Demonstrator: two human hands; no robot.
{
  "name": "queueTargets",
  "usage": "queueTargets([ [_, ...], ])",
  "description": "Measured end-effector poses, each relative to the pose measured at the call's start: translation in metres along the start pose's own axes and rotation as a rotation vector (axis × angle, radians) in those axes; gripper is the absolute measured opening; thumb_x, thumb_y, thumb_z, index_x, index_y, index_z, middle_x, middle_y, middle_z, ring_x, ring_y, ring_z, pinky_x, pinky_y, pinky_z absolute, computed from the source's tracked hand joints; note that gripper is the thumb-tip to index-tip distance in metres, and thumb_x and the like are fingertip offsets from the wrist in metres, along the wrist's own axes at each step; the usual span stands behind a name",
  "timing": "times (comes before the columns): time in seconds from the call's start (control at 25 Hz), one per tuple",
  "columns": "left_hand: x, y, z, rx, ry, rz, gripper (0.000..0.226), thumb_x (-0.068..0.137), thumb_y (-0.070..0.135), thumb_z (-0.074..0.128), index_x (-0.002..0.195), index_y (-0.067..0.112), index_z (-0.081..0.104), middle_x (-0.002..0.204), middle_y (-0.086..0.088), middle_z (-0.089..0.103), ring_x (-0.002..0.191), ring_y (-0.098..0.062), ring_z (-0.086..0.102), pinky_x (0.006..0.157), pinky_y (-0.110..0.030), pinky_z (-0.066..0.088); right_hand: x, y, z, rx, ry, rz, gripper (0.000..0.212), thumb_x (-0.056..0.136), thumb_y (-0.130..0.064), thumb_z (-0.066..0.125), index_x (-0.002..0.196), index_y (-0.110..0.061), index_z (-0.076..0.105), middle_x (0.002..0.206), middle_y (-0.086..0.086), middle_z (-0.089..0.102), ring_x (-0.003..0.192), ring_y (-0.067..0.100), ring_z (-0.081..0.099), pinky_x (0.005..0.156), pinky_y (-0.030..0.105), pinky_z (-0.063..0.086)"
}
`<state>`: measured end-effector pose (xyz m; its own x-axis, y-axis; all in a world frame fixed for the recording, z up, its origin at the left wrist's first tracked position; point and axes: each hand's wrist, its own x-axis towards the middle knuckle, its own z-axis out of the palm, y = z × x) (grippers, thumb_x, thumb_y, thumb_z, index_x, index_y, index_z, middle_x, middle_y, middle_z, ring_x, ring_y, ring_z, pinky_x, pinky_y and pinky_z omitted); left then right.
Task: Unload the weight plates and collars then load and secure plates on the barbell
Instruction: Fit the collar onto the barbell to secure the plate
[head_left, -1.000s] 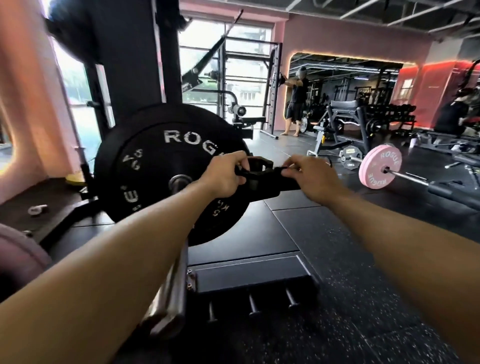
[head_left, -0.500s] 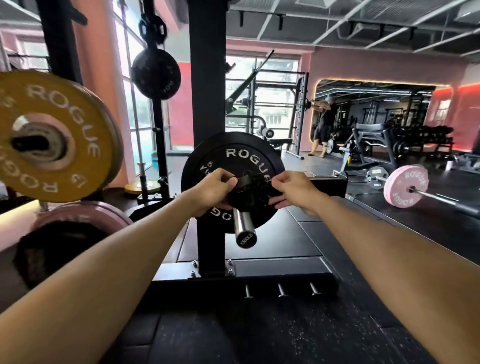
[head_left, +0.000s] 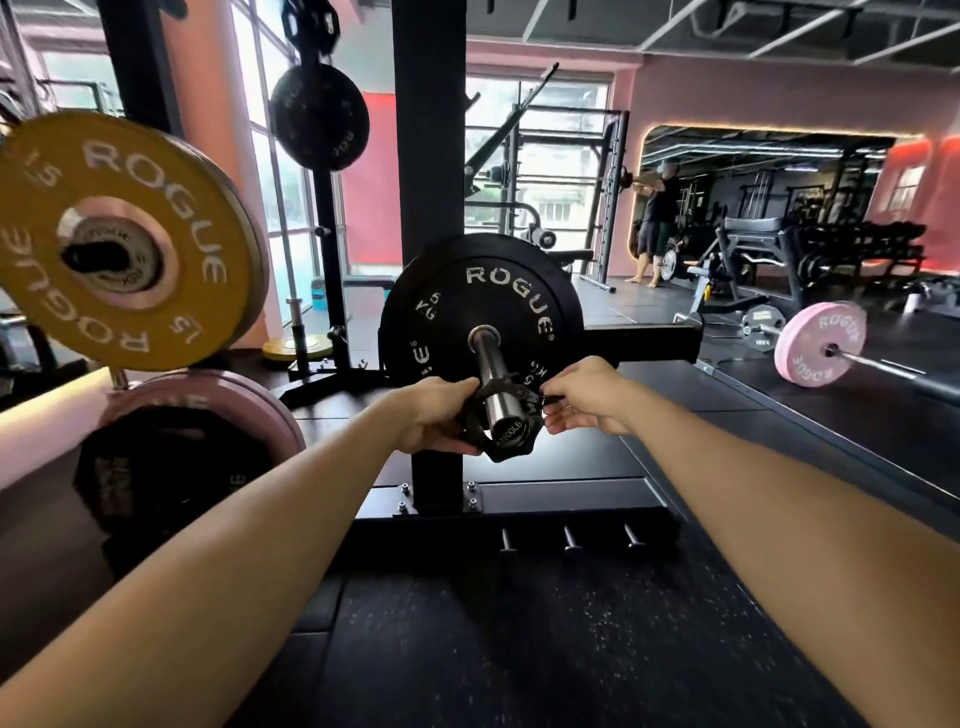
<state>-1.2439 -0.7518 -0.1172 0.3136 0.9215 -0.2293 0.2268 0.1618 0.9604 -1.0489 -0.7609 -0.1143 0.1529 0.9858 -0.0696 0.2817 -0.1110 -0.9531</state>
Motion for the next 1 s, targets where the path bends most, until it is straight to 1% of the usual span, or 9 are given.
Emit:
queueTargets([
  [0.24,0.021,-0.023,0.013,0.009,0.036,-0.013,0.026,0.104,0.027,0.046,0.091,0.009,0.058,0.089,-0.011,0.063,0.078,-0.024,0.064,0.084,-0.040,0.056,0.009,0.025,0.004,0.018,0.032,0.025,0.008,0.095,0.002,0.051,0.103,0.002,0.052,0.070,0.020,0.058,0.054,0.028,0.059,0.041,0.028,0.055],
  [0.36,0.034,-0.031,0.023,-0.014,0.111,0.034,0.023,0.104,0.027,0.047,0.092,0.009,0.051,0.086,-0.008,0.062,0.074,-0.021,0.064,0.077,-0.038,0.056,0.020,0.035,0.002,-0.006,0.097,0.024,0.009,0.095,0.001,0.053,0.103,0.002,0.055,0.073,0.019,0.060,0.052,0.026,0.059,0.042,0.029,0.054],
  [0.48,0.050,-0.035,0.028,0.018,0.199,0.080,0.029,0.103,0.032,0.050,0.114,0.006,0.049,0.083,-0.004,0.062,0.066,-0.016,0.064,0.061,-0.033,0.058,0.031,0.044,0.002,0.014,0.152,0.032,0.011,0.094,0.001,0.055,0.104,0.003,0.057,0.086,0.021,0.063,0.051,0.025,0.060,0.048,0.032,0.055],
  [0.56,0.060,-0.035,0.027,0.031,0.216,0.089,0.031,0.103,0.033,0.049,0.114,0.004,0.054,0.081,-0.005,0.064,0.066,-0.016,0.065,0.062,-0.034,0.058,0.041,0.045,0.006,0.078,0.184,0.045,0.003,0.093,0.000,0.057,0.095,0.002,0.055,0.097,0.023,0.064,0.050,0.026,0.060,0.051,0.034,0.056],
  [0.64,0.072,-0.035,0.025,0.006,0.227,0.085,0.030,0.104,0.032,0.047,0.102,0.005,0.059,0.080,-0.007,0.065,0.071,-0.019,0.066,0.069,-0.036,0.059,0.053,0.045,0.010,0.165,0.224,0.089,0.008,0.093,0.001,0.058,0.087,0.000,0.054,0.102,0.021,0.062,0.050,0.025,0.059,0.047,0.032,0.057],
  [0.68,0.079,-0.036,0.023,-0.009,0.230,0.082,0.030,0.104,0.031,0.046,0.097,0.005,0.060,0.080,-0.008,0.065,0.072,-0.019,0.066,0.072,-0.038,0.059,0.058,0.045,0.012,0.222,0.230,0.114,0.005,0.094,0.000,0.058,0.090,0.002,0.056,0.101,0.019,0.062,0.051,0.024,0.058,0.042,0.030,0.055],
  [0.76,0.097,-0.037,0.022,-0.037,0.246,0.082,0.032,0.104,0.031,0.047,0.090,0.006,0.059,0.079,-0.008,0.064,0.072,-0.020,0.064,0.077,-0.040,0.058,0.069,0.049,0.015,0.297,0.202,0.168,0.011,0.097,-0.008,0.057,0.100,0.002,0.059,0.088,0.015,0.062,0.053,0.020,0.056,0.037,0.025,0.052],
  [0.88,0.128,-0.032,0.015,-0.063,0.256,0.086,0.032,0.104,0.032,0.048,0.092,0.005,0.059,0.081,-0.009,0.063,0.071,-0.020,0.063,0.079,-0.041,0.058,0.093,0.051,0.016,0.235,0.130,0.200,0.021,0.101,-0.022,0.050,0.088,-0.006,0.055,0.067,0.008,0.053,0.049,0.017,0.046,0.036,0.019,0.043],
  [1.0,0.161,-0.025,0.005,-0.095,0.241,0.065,0.033,0.104,0.033,0.047,0.092,0.004,0.058,0.083,-0.009,0.064,0.072,-0.020,0.064,0.076,-0.038,0.061,0.136,0.046,0.019,0.184,0.146,0.163,0.024,0.102,-0.021,0.047,0.081,-0.009,0.051,0.063,0.007,0.053,0.046,0.015,0.044,0.037,0.020,0.037],
])
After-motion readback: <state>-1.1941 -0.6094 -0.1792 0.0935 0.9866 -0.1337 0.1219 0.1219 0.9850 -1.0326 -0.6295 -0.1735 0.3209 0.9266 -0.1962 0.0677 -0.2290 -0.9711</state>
